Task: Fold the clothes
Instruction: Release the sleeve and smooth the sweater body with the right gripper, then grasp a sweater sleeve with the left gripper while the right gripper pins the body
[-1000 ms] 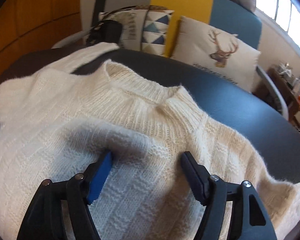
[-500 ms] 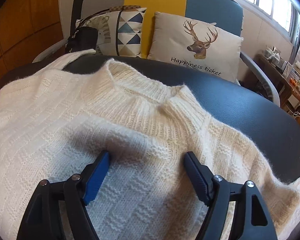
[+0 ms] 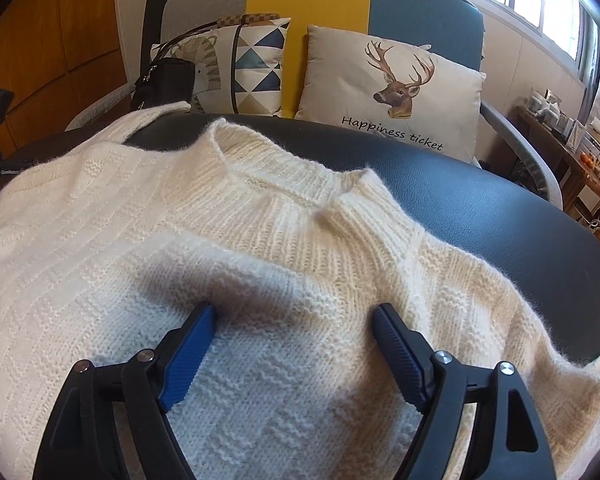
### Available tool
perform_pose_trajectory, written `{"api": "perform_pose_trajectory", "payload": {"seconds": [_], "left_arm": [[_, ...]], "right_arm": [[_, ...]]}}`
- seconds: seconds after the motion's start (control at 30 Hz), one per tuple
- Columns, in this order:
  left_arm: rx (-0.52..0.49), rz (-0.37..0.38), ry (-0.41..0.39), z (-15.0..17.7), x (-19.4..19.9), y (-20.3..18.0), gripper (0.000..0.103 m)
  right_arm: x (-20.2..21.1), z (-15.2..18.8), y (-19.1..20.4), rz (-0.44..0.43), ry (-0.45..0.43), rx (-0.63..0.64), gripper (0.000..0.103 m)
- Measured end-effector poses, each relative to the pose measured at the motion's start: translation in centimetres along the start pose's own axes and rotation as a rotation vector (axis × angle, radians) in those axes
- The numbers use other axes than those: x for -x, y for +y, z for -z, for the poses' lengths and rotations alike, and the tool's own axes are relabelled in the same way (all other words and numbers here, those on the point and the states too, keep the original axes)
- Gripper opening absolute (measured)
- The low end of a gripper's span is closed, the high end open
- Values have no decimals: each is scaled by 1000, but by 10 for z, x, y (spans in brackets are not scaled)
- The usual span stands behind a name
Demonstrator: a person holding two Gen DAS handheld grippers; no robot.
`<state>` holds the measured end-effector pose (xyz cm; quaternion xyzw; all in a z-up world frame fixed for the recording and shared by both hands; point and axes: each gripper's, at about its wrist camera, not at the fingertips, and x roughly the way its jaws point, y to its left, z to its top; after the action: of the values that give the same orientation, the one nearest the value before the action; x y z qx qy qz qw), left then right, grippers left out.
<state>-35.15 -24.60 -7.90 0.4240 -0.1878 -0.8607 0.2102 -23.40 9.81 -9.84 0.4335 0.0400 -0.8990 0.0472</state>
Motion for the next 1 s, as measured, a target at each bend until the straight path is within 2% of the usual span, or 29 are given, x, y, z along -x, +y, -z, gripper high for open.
{"api": "perform_pose_trajectory", "payload": {"seconds": [0.2,0.23,0.3,0.37,0.4,0.43,0.47,0.53,0.57,0.6,0.67,0.77,0.93,1.0], "left_arm": [[-59,83,11,-24,-8,-34,103],[-59,86,13,-25,-9,-37,103],[-24,143,31,-23,-11,-43,102],[1,188,42,-19,-9,-49,80],[-21,176,36,-17,-5,-56,74],[-60,170,27,-16,0,-65,49],[-148,170,21,-12,8,-82,18],[-279,95,-1,-1,20,-106,0],[-329,58,-14,4,25,-115,0],[-322,58,-14,7,27,-114,0],[-253,91,40,11,25,-98,0],[-164,131,70,20,27,-67,0],[-50,251,98,40,45,-22,0],[-33,323,136,60,55,-10,0]], "right_arm": [[-1,0,-1,-5,-4,-4,84],[-2,0,-1,-6,-5,-3,84],[-2,-1,-1,-8,-5,-2,84],[-2,0,-1,-9,-5,-1,84],[-2,0,-1,-9,-5,-1,85],[-2,0,-1,-9,-6,-1,85],[-2,0,-2,-9,-6,-2,85],[-2,-1,-2,-12,-6,-3,85],[-2,-1,-3,-13,-6,-4,85],[-2,-1,-3,-14,-6,-4,85],[-2,-1,-3,-17,-6,-4,85],[-3,-1,-3,-20,-7,-8,85],[-3,0,-4,-24,-8,-11,86],[-3,0,-4,-25,-8,-11,86]]}}
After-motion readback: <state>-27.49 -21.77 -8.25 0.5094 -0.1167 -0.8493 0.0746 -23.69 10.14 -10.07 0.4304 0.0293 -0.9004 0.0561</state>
